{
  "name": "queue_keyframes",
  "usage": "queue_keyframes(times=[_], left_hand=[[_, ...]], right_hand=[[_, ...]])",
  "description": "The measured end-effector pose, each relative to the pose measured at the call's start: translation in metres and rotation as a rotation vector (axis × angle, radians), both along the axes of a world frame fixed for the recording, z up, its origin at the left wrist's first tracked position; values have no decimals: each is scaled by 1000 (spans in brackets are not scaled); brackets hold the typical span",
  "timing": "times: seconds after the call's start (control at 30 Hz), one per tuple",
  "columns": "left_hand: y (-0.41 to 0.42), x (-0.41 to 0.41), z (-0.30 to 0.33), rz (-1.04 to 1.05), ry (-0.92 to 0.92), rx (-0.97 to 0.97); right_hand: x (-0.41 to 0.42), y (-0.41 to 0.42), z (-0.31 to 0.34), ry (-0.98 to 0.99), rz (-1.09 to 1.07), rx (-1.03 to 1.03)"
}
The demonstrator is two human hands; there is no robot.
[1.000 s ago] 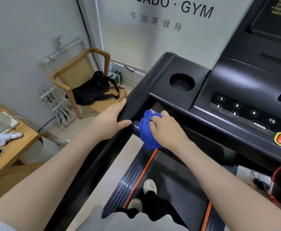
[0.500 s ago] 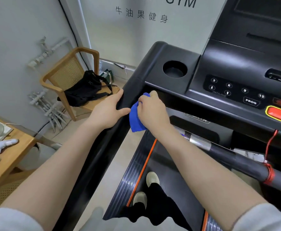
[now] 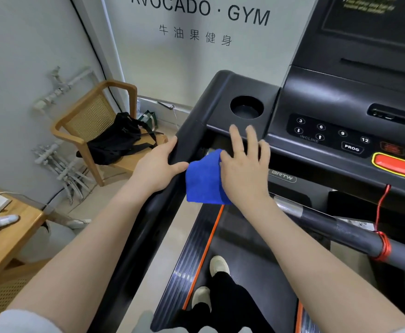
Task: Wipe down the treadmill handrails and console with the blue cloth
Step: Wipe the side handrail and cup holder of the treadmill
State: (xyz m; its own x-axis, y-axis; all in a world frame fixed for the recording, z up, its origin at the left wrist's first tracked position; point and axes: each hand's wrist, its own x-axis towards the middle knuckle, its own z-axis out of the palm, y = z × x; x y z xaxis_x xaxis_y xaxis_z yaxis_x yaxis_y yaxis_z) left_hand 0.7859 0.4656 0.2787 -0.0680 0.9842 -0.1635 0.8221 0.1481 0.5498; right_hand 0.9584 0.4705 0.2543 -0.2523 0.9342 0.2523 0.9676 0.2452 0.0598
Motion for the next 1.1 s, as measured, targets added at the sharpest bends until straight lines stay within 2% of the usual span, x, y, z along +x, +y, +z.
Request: queue_keyframes(times=[0.03,0.07,0.13,0.17,0.33,0.5,0.57,0.67,0.87,0.97,1.1], left_hand=[[0,0,-1,5,-5,4],[0,-1,-1,10,-14,9],[1,-2,-3,15,-25,16],[1,-2,-3,12,-21,17],[1,-1,-1,-7,-26,-9],[0,-3,0,-6,-68,-17],[0,-2,0,-5,-54,-6],[0,-2,0,-10,-33,-1],[0,0,-3,15,-52,6],[-1,0,-2,14,-40,20],[1,-3,0,-1,2,-22]], right_hand=[[-4,-1,-2,-94,85,-37],[-9,-2,-5,-68,149,-132],[-21,-1,-7,26,143,-347],[-26,2,-9,50,128,-371],[-14,11,-10,49,171,-348],[39,-14,-4,-245,134,-343],[53,-19,0,-282,68,-352],[32,-18,0,-217,31,-265],[-37,-2,-14,-62,39,-255],[-24,0,-10,-140,157,-249],[9,-8,-15,61,142,-177]])
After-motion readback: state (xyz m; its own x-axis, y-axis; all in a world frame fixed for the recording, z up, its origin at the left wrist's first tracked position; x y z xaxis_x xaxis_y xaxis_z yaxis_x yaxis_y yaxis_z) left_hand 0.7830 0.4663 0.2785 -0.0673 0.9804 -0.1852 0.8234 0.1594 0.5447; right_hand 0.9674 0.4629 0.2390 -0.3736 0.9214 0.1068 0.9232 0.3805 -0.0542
